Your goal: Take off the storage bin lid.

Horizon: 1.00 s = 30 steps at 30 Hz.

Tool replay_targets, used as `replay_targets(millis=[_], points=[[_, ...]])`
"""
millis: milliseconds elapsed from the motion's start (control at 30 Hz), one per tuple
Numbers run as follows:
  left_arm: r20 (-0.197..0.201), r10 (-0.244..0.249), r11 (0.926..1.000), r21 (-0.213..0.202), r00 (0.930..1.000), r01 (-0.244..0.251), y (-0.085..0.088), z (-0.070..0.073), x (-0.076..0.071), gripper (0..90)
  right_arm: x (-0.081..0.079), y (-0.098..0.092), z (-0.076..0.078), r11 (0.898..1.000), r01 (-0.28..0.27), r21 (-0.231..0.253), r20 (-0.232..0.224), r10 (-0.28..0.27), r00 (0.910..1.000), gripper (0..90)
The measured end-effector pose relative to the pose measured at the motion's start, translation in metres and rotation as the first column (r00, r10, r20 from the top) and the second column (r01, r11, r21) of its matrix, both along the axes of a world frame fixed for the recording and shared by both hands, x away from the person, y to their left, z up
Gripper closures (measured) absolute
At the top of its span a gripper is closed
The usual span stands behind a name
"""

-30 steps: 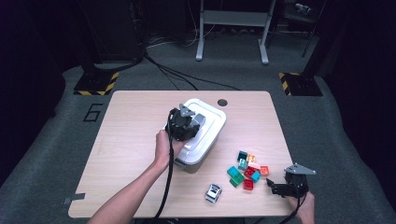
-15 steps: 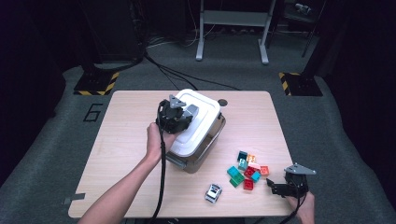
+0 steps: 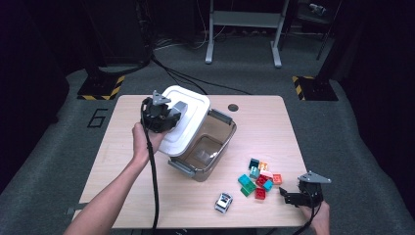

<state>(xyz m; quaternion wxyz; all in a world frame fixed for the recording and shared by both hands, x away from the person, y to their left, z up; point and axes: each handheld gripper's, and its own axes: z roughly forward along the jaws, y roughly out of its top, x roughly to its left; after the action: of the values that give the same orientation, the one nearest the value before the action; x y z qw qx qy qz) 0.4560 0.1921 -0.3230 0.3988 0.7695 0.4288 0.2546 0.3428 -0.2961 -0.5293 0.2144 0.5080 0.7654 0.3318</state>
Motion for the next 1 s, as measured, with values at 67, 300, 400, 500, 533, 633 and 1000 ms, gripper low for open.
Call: replay_targets(millis=[67, 300, 400, 500, 533, 633, 1000], points=[[0.001, 0.014, 0.9999, 0.000, 0.9999, -0.014, 0.009, 0.001, 0.001, 67.0, 0.000, 0.000, 0.000, 1.000, 0.000, 0.000, 0.000, 0.000, 1.0000, 4.7], [0.007, 0.072, 0.9974, -0.003, 0.9974, -0.072, 0.042, 0.003, 0.002, 67.0, 0.000, 0.000, 0.000, 1.000, 0.002, 0.000, -0.001, -0.002, 1.0000, 4.6], [0.011, 0.098, 0.9951, 0.005, 0.9951, -0.098, 0.056, 0.001, 0.001, 67.0, 0.000, 0.000, 0.000, 1.000, 0.002, -0.001, -0.001, -0.002, 1.0000, 4.7], [0.005, 0.129, 0.9916, -0.005, 0.9916, -0.129, 0.070, -0.005, 0.002, 67.0, 0.000, 0.000, 0.000, 1.000, 0.003, -0.001, -0.001, -0.003, 1.0000, 4.6], [0.004, 0.142, 0.9898, -0.008, 0.9899, -0.142, 0.076, -0.008, 0.003, 67.0, 0.000, 0.000, 0.000, 1.000, 0.002, -0.001, -0.001, -0.002, 1.0000, 4.6], [-0.012, 0.169, 0.9855, -0.013, 0.9855, -0.169, 0.091, -0.017, 0.004, 67.0, 0.000, 0.001, 0.000, 1.000, 0.004, -0.003, -0.002, -0.004, 1.0000, 4.5], [-0.074, 0.248, 0.9687, 0.003, 0.9660, -0.248, 0.133, -0.060, 0.011, 67.0, 0.000, 0.001, 0.000, 1.000, 0.007, -0.004, -0.002, -0.007, 1.0000, 4.5]])
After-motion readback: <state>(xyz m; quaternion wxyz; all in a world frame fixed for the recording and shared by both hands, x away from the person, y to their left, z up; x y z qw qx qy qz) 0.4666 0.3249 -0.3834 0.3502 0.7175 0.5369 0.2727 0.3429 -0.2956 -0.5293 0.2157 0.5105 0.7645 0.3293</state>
